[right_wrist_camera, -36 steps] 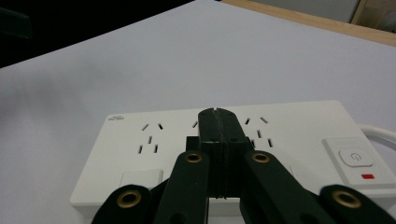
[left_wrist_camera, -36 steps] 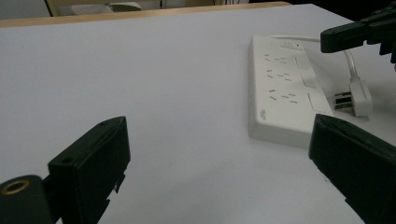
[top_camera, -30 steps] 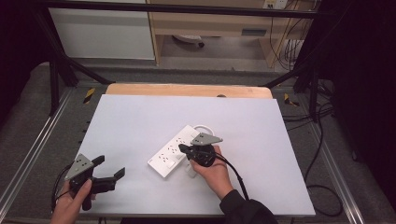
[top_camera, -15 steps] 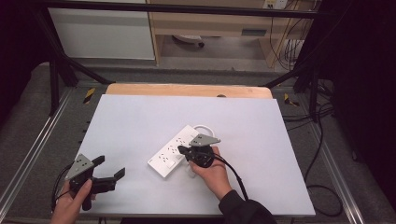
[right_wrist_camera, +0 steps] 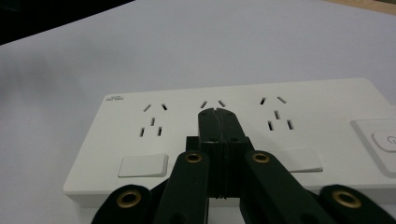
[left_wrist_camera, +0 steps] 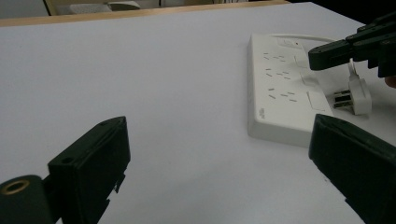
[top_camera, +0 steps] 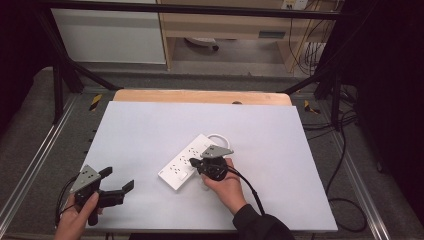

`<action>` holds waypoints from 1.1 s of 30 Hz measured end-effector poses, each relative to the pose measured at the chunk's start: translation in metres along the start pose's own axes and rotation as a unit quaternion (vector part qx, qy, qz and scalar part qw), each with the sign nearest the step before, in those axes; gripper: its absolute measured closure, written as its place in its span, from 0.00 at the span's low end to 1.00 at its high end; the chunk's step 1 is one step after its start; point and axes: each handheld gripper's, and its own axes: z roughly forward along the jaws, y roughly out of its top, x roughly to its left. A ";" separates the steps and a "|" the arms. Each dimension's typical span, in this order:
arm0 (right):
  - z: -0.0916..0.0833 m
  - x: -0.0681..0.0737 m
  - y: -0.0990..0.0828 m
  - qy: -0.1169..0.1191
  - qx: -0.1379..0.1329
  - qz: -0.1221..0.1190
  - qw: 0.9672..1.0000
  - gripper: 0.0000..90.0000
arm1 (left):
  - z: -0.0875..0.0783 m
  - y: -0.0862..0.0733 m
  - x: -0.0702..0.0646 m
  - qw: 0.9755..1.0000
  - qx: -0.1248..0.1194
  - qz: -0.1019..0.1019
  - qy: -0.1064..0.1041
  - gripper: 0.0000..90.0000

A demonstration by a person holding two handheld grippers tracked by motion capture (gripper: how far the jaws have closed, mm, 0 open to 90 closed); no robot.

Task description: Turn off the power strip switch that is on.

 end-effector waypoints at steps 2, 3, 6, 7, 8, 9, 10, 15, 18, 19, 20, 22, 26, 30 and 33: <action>0.000 0.000 0.000 -0.001 0.001 0.001 1.000 1.00 | 0.000 0.000 0.000 1.000 0.000 0.000 -0.001 0.06; 0.000 0.000 -0.001 -0.001 0.002 0.001 1.000 1.00 | 0.000 0.000 0.000 1.000 0.000 0.001 0.000 0.06; 0.001 0.000 -0.001 -0.001 0.005 -0.001 1.000 1.00 | 0.000 0.000 0.000 1.000 0.000 0.001 -0.001 0.06; 0.002 0.000 -0.002 -0.001 0.005 0.000 1.000 1.00 | 0.000 0.000 0.000 1.000 0.000 0.001 -0.001 0.06; 0.002 0.000 -0.002 -0.001 0.006 -0.001 1.000 1.00 | 0.000 0.000 0.000 1.000 0.000 0.000 -0.001 0.06; 0.003 0.001 -0.002 -0.001 0.007 -0.001 1.000 1.00 | 0.000 0.000 0.000 1.000 0.000 0.000 0.000 0.06; 0.003 0.001 -0.002 0.000 0.007 -0.001 1.000 1.00 | 0.000 0.000 0.000 1.000 0.000 0.001 -0.001 0.06; 0.005 0.002 -0.004 0.000 0.012 -0.003 1.000 1.00 | 0.000 0.000 0.000 1.000 0.000 0.000 -0.001 0.06; 0.006 0.002 -0.004 0.001 0.013 -0.002 1.000 1.00 | 0.000 0.000 0.000 1.000 0.001 0.001 -0.001 0.06; 0.006 0.002 -0.004 0.000 0.014 -0.002 1.000 1.00 | 0.000 0.000 0.000 1.000 0.000 0.001 -0.001 0.06; 0.006 0.002 -0.004 0.000 0.014 -0.002 1.000 1.00 | 0.000 0.000 0.000 1.000 0.000 0.001 -0.001 0.06; 0.006 0.003 -0.004 0.000 0.016 -0.001 1.000 1.00 | 0.000 0.000 0.000 1.000 0.000 0.001 -0.001 0.06; 0.007 0.003 -0.005 0.001 0.018 -0.002 1.000 1.00 | 0.000 0.000 0.000 1.000 0.000 0.001 -0.001 0.06; 0.008 0.003 -0.005 0.001 0.018 -0.002 1.000 1.00 | 0.000 0.000 0.000 1.000 0.000 0.001 -0.001 0.06; 0.008 0.003 -0.006 0.001 0.019 -0.002 1.000 1.00 | 0.000 0.000 0.000 1.000 0.000 0.001 -0.001 0.06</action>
